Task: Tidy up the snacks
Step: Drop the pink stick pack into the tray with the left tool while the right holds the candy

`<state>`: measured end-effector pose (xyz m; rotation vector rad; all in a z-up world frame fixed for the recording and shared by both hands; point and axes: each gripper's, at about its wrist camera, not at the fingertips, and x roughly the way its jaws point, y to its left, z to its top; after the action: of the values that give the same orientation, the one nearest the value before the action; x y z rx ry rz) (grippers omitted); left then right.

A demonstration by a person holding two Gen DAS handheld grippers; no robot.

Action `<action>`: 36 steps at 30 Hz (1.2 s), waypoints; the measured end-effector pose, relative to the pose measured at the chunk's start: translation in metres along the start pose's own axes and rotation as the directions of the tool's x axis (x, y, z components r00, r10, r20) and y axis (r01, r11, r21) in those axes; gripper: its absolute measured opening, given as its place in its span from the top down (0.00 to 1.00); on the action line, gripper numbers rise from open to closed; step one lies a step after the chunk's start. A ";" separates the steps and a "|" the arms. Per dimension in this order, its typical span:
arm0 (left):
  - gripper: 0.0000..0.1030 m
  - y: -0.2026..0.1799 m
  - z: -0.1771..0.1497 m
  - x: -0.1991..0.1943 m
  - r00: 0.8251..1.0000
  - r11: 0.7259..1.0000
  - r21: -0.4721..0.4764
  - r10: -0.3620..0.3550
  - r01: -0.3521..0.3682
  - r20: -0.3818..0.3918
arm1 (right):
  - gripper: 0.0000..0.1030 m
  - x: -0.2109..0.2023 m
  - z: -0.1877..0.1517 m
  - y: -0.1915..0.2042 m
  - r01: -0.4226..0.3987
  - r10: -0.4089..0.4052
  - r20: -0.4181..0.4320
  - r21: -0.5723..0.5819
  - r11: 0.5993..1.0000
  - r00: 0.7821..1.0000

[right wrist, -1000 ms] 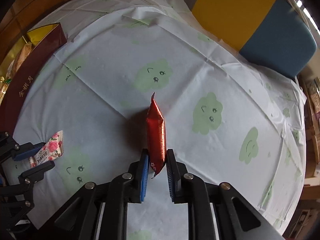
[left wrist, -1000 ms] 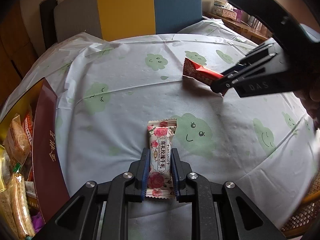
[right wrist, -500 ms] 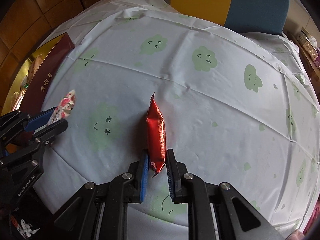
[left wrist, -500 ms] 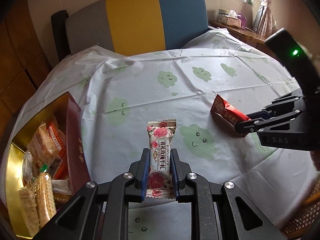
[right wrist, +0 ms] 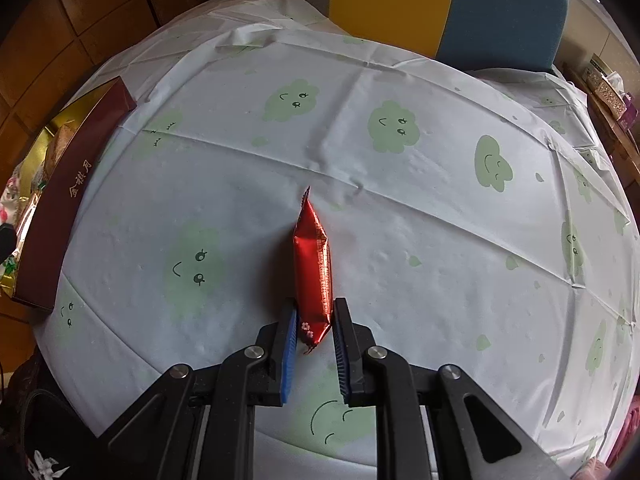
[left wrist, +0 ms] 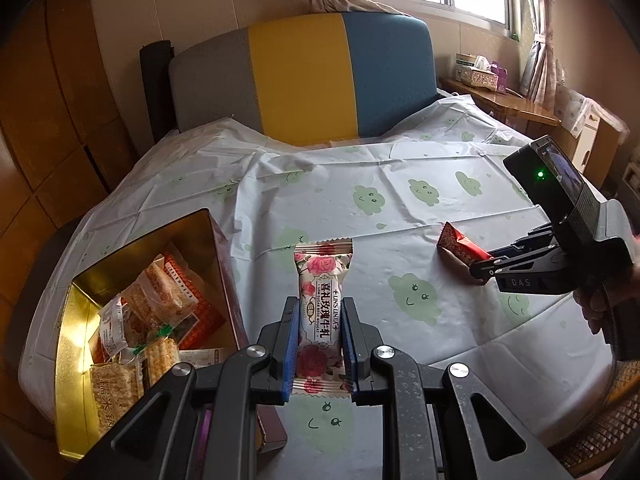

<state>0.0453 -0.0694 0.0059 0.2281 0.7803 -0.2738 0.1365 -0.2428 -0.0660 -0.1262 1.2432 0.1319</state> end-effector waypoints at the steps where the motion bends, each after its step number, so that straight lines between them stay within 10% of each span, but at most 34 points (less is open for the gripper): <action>1: 0.81 0.002 -0.001 -0.003 1.000 1.000 -0.002 0.004 -0.004 0.005 | 0.84 -0.001 0.000 -0.002 0.001 -0.001 0.001 0.003 1.000 1.000; 28: 0.81 0.072 -0.022 -0.031 0.994 0.983 -0.152 0.106 -0.107 -0.012 | 0.82 0.006 -0.001 -0.001 0.068 -0.068 0.004 0.001 0.998 0.998; 36: 0.81 0.158 -0.040 -0.033 0.984 0.919 -0.351 0.168 -0.179 -0.063 | 0.82 0.006 -0.001 0.000 0.078 -0.078 0.008 -0.001 0.997 0.997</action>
<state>0.0474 0.0963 0.0178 -0.0415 0.8217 0.0423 0.1372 -0.2424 -0.0724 -0.1745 1.2288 0.0655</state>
